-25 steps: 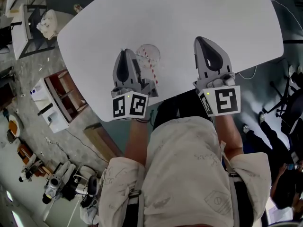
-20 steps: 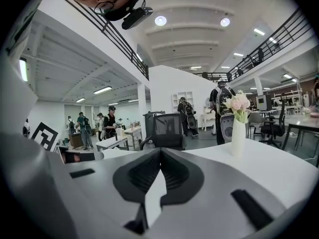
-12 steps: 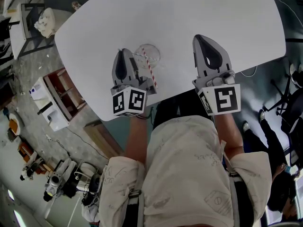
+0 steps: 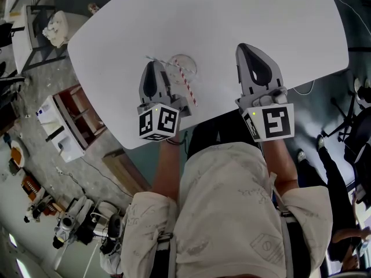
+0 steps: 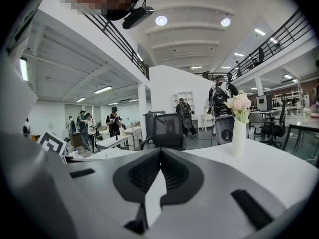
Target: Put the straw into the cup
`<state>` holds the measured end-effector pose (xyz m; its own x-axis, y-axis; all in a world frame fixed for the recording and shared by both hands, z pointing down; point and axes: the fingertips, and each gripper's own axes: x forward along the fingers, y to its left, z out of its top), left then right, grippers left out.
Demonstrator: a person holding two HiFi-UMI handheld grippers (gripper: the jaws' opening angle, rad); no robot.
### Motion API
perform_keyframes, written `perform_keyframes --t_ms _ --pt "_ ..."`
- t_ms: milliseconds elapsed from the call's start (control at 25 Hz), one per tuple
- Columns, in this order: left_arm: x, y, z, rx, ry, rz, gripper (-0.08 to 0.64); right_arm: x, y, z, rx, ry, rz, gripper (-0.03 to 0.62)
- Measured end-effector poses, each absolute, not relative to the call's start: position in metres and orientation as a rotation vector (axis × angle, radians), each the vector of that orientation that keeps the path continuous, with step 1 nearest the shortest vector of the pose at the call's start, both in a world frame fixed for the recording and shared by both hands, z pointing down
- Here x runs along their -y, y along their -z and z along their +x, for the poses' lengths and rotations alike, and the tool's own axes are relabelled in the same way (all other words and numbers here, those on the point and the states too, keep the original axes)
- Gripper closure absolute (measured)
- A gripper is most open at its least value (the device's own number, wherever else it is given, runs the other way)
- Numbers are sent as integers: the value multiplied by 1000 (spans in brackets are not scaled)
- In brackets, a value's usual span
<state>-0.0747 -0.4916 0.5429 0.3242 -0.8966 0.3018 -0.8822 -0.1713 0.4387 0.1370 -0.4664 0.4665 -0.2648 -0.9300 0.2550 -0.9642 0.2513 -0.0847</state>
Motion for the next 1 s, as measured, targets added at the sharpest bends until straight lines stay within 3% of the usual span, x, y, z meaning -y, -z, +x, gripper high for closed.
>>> perform_keyframes --t_ms 1000 --pt "395 -458 -117 1590 91 2213 506 383 -388 92 2397 -131 1856 591"
